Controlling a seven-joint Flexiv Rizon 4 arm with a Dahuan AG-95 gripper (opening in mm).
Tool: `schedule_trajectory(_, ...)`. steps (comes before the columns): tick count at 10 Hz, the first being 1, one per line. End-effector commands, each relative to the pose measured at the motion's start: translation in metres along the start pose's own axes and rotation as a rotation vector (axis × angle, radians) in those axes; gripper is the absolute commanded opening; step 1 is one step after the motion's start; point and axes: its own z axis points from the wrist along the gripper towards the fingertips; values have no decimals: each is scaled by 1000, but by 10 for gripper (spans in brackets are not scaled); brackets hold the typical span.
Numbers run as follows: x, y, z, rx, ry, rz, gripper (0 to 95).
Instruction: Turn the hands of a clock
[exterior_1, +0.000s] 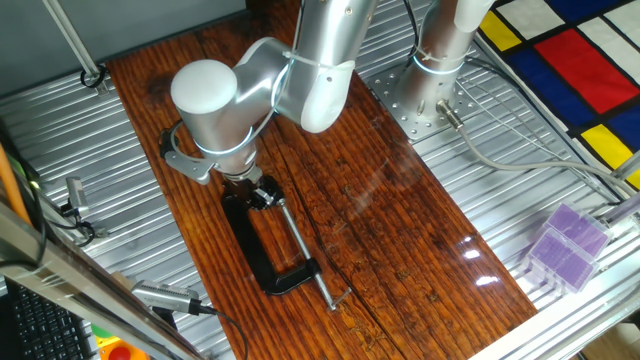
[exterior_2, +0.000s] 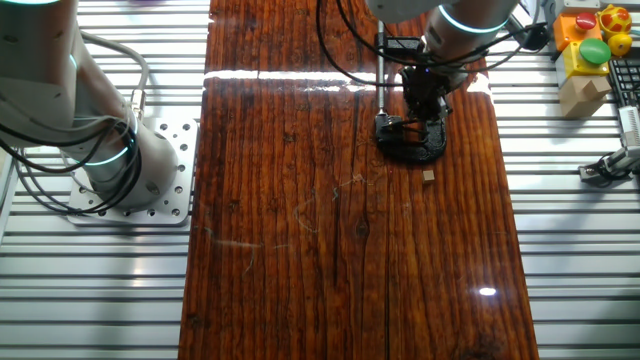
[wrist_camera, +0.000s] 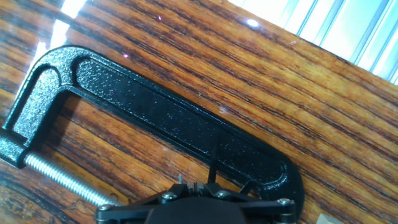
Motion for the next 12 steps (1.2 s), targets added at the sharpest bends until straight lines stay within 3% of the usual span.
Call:
schedule_trajectory(1, -1, 0, 1, 2, -1, -1, 0)
schedule_trajectory(12, 4, -7, 1, 3, -2, -24, 0)
